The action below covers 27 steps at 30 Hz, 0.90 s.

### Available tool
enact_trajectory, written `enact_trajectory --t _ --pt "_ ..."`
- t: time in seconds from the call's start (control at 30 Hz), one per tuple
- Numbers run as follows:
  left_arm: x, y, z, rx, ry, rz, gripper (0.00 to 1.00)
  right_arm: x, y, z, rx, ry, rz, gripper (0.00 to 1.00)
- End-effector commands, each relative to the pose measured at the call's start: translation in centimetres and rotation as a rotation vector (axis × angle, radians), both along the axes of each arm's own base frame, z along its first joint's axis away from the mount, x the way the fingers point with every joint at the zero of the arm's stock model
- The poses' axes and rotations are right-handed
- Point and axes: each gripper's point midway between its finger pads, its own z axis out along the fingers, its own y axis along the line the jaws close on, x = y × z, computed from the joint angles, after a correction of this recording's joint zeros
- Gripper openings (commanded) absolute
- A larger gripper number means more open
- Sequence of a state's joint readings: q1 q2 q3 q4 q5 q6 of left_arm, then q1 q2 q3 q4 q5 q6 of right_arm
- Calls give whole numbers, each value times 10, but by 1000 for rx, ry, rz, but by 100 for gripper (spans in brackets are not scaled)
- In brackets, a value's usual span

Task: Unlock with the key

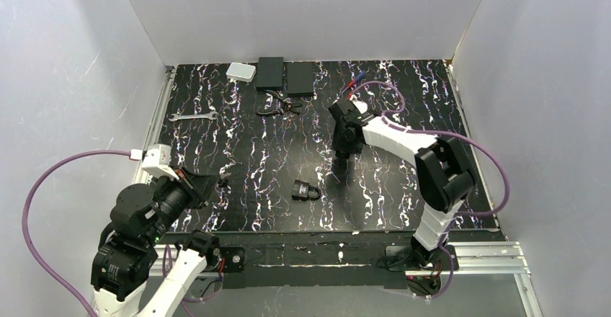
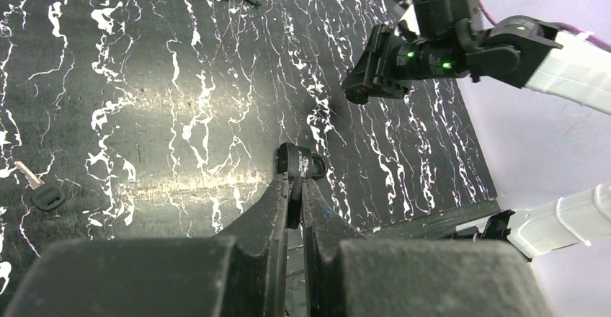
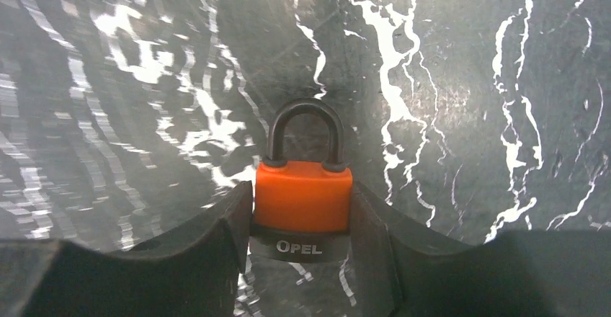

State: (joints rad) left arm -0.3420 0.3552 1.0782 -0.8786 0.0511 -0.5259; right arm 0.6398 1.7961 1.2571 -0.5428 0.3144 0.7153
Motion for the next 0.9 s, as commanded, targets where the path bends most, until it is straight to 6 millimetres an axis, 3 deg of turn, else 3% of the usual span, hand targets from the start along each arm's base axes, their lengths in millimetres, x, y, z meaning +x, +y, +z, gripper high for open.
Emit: enact_trajectory --t 0.0,0.23,0.43,0.73,0.87 --pt "10 -4 19 -18 -35 -2 0 20 22 98 312 -169 -202 1" --pt "27 -18 48 -60 -78 -39 0 17 40 178 777 -227 -444 1" --pt "42 -33 77 -145 -120 -65 0 4 47 229 1035 -188 -529 1" --pt "63 -63 114 -287 -200 -166 0 -18 57 280 1252 -102 -507 1" --pt "70 -75 119 -321 -242 -223 0 -20 56 295 1291 -116 -499 1"
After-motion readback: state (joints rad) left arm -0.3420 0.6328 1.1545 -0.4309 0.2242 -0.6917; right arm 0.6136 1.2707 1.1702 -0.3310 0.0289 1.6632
